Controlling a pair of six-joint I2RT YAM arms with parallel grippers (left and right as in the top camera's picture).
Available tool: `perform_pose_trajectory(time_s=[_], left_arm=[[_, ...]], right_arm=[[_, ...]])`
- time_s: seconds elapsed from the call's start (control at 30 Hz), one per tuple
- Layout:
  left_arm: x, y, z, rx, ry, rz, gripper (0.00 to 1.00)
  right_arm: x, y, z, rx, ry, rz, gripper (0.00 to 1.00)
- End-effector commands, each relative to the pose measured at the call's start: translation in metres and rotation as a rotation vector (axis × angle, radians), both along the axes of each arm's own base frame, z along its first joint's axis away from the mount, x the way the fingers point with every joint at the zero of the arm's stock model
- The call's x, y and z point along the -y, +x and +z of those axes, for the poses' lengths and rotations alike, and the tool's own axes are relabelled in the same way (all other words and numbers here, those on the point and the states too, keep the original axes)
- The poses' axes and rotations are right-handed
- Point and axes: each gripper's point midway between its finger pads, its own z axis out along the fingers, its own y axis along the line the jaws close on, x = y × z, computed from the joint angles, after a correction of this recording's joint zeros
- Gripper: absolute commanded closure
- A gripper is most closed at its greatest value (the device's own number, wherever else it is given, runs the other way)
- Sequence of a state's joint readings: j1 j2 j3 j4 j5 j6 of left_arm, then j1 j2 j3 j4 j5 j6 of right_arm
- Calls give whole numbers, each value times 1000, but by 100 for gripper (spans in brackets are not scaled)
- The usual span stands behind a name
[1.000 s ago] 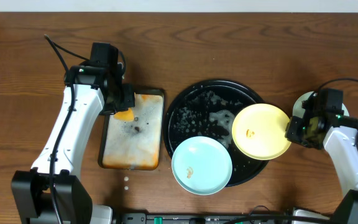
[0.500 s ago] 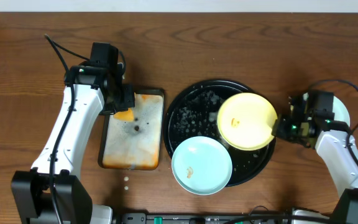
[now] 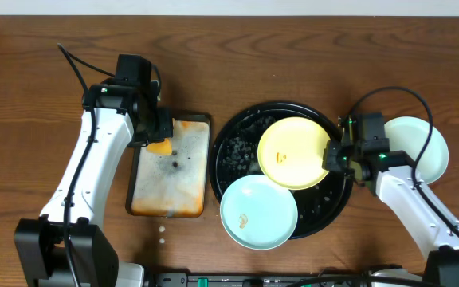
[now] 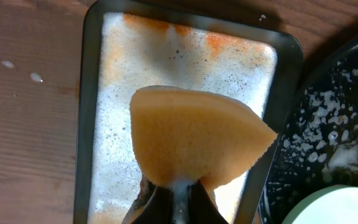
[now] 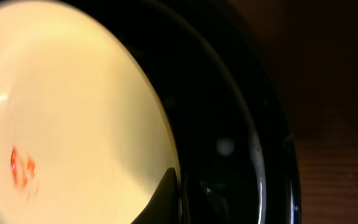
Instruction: Clean dirty plates on tray and stack at the side
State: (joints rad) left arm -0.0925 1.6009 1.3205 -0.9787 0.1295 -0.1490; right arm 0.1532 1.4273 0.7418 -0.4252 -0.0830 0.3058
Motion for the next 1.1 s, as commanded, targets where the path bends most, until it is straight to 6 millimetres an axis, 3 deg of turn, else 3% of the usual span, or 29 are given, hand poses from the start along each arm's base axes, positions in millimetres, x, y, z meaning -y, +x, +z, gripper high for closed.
perform_pose_trajectory(time_s=[0.0, 0.27, 0.5, 0.77, 1.07], left_arm=[[3, 2, 3, 13, -12, -27, 92], [2, 2, 3, 13, -11, -27, 92], [2, 2, 3, 14, -11, -27, 92], [3, 2, 3, 14, -12, -27, 92], [3, 4, 4, 20, -12, -27, 92]], right_arm=[[6, 2, -14, -16, -90, -52, 99], [11, 3, -32, -50, -131, -69, 99], [7, 18, -26, 8, -87, -121, 99], [7, 21, -25, 17, -58, -182, 99], [4, 4, -58, -98, -79, -174, 99]])
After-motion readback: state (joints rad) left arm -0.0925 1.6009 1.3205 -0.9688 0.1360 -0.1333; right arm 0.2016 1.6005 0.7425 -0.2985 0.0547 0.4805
